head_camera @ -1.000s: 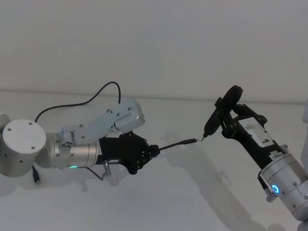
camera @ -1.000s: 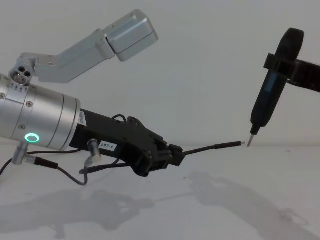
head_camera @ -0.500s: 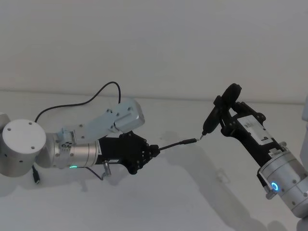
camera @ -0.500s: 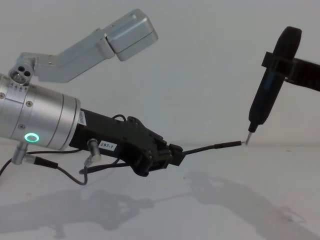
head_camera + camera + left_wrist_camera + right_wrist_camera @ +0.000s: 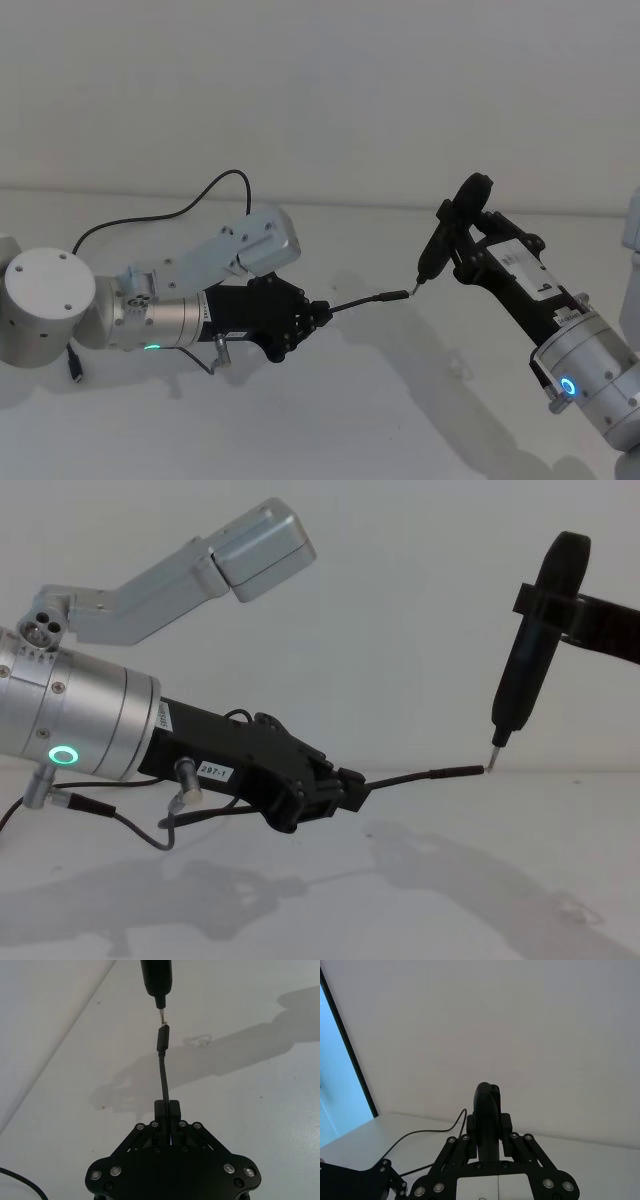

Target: Pick up the data cable with the one hand.

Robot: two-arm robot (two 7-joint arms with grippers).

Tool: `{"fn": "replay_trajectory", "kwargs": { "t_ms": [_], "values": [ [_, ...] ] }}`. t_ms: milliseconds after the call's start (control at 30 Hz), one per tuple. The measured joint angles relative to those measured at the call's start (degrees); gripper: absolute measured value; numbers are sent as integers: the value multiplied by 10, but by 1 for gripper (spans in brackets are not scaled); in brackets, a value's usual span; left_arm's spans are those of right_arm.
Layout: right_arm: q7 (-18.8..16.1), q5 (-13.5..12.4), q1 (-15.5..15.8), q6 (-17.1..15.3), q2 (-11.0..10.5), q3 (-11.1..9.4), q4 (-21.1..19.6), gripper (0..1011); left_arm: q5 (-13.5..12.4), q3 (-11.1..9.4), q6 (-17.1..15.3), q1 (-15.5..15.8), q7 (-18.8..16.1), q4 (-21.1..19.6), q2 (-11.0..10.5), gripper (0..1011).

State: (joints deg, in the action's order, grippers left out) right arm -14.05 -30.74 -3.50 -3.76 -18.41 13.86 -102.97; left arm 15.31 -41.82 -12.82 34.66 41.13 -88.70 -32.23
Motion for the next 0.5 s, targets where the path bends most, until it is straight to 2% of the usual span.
{"fn": "replay_trajectory", "kwargs": {
  "t_ms": [500],
  "values": [
    [1,-4,0,-5,-7,7,-3,268,0,0,0,0,0,0,0,49]
  ]
}}
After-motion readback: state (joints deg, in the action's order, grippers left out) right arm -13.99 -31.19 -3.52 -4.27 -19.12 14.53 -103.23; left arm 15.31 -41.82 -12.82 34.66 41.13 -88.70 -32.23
